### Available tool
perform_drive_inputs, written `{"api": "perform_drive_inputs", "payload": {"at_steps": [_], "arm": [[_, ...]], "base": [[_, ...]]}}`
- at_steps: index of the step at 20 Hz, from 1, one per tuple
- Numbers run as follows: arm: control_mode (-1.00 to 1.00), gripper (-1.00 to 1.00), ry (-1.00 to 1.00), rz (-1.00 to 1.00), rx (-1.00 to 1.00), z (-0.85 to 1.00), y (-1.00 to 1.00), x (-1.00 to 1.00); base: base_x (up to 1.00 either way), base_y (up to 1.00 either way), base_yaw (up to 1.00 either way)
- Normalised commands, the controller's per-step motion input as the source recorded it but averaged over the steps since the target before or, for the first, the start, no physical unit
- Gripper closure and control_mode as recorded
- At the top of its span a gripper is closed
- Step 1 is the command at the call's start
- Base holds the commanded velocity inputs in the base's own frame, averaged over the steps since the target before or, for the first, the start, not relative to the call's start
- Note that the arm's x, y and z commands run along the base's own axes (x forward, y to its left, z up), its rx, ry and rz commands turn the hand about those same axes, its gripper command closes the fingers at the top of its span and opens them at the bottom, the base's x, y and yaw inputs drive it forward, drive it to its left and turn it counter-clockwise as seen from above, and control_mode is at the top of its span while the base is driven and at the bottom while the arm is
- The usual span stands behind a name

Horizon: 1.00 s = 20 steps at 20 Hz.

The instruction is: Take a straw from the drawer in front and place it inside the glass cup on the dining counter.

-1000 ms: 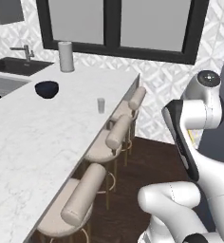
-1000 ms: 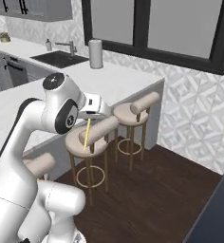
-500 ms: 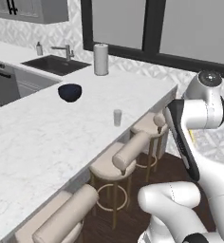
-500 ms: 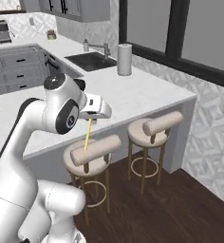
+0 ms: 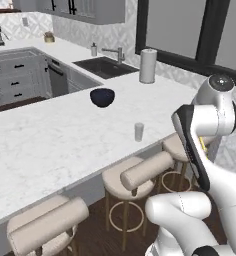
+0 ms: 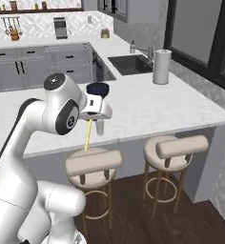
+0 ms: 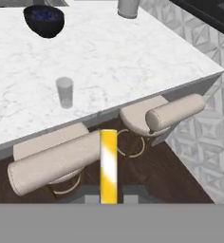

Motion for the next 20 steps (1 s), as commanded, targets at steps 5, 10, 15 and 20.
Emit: {"api": "perform_drive_inputs", "payload": {"at_steps": [5,10,15,20], "arm": [[1.00,1.00,0.00,0.00,0.00,0.00,0.00,0.00],[1.00,1.00,0.00,0.00,0.00,0.00,0.00,0.00],[1.00,1.00,0.00,0.00,0.00,0.00,0.00,0.00],[1.00,1.00,0.00,0.00,0.00,0.00,0.00,0.00]], "base": [[0.04,-0.74,0.53],[0.01,-0.73,0.54],[0.02,-0.80,0.51],[0.48,-0.53,0.30]]}}
